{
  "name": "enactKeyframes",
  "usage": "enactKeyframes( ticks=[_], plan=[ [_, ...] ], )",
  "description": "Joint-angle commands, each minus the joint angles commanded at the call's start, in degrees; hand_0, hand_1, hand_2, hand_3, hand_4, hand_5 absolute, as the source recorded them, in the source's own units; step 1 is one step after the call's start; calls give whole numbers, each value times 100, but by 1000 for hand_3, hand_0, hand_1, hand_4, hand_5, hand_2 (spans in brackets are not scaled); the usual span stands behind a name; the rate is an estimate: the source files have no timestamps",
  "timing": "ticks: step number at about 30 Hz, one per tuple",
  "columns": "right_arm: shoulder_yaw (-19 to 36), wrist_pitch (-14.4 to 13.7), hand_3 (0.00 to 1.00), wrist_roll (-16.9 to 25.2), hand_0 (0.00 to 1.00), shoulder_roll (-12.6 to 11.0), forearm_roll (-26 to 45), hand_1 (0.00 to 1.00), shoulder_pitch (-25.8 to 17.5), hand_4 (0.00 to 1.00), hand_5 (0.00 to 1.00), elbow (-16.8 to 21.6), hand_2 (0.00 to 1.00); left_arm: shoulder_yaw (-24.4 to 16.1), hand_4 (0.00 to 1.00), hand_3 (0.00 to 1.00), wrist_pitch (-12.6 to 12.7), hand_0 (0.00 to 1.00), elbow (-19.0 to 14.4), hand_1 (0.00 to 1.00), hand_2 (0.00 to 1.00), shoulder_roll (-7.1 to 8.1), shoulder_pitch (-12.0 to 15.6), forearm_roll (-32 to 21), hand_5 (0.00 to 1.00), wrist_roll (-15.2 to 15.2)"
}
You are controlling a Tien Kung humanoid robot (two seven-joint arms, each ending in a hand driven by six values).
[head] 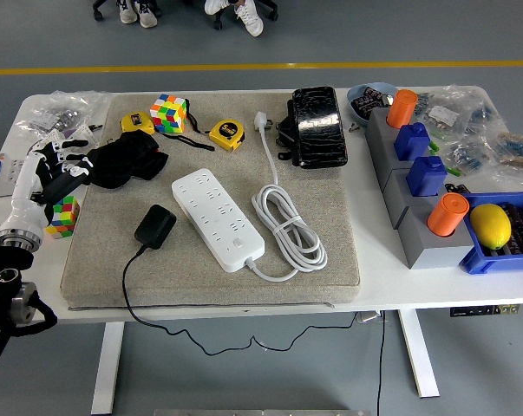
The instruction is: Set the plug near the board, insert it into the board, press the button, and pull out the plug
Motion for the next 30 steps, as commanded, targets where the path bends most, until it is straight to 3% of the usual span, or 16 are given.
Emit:
enactKeyframes(
  ticks=[10, 11, 15, 30],
  plan=[
    [-260, -5, 513, -6, 550, -10, 207, 606, 1, 854, 390, -25, 549, 63, 791, 568, -18, 290, 18, 322, 460, -25, 6, 19, 294, 10],
    [-310, -23, 514, 2, 459, -7, 254, 597, -1, 865, 398, -34, 567, 70, 790, 567, -20, 290, 13, 323, 460, -20, 5, 20, 297, 13],
    [-567, -90, 514, -6, 459, 14, 460, 597, 17, 865, 398, -67, 567, 77, 790, 567, -20, 290, 5, 323, 460, -2, -16, 12, 297, 15],
    [-550, 15, 516, -92, 453, 25, 327, 551, 68, 873, 412, -27, 564, 148, 789, 565, -49, 290, -3, 325, 462, 59, -72, 24, 302, 36]
  ],
)
